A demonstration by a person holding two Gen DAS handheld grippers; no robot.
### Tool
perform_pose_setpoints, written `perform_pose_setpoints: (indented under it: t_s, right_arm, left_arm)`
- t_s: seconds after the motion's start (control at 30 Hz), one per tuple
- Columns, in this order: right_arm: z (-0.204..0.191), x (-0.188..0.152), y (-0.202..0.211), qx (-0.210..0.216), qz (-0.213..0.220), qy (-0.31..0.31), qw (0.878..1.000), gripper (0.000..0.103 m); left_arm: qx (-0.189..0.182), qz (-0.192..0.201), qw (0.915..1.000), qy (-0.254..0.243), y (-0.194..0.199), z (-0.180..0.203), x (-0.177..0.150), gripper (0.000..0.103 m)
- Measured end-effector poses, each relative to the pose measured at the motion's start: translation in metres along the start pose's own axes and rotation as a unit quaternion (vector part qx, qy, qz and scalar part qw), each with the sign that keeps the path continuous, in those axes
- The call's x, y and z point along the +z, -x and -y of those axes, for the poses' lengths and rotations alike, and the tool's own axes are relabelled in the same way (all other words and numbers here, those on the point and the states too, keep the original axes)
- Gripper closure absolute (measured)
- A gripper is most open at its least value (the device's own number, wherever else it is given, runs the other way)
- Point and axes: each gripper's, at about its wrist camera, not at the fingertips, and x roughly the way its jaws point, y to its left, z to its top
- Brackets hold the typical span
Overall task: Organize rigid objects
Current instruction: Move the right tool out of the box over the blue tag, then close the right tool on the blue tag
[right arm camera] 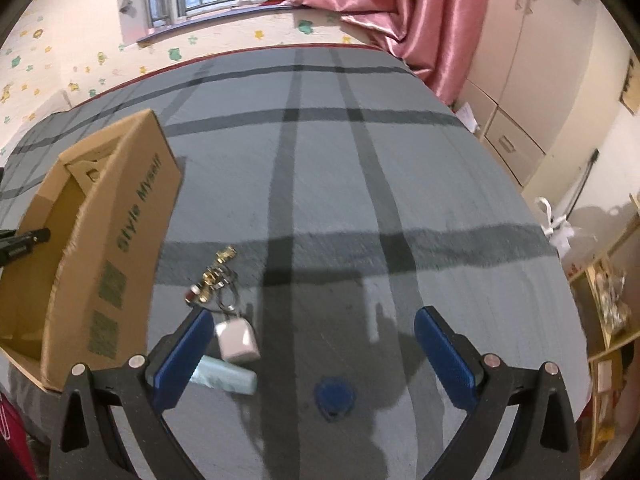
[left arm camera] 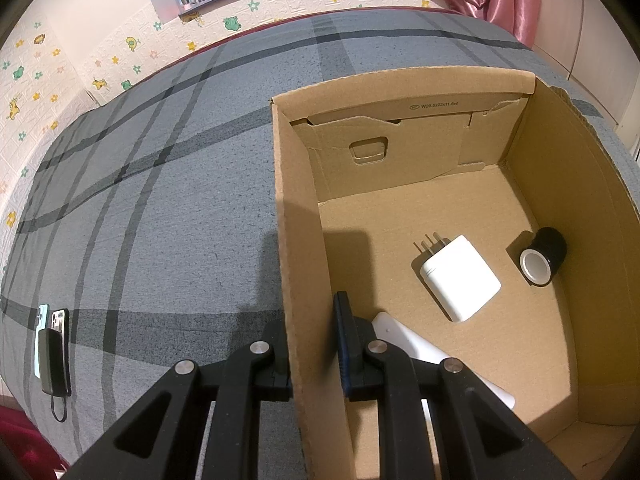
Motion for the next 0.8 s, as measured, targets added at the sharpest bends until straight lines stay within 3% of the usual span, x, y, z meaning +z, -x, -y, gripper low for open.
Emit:
perform_pose_setpoints:
  t_s: [0.37,0.8]
  right_arm:
    - [0.022,-0.047,-0.029,-0.017,-0.033,-0.034,0.999,0.001]
    - [0.024,-0.073,-0.056,-0.033,-0.048,-0.033,0.998,0.001]
  left_arm:
    - [0.002,0.001,1.0000,-0.001,0.000,0.000,0.000,0.086]
    - [0.003,0.001,1.0000,-0.002,0.000,0.000,0.000,0.086]
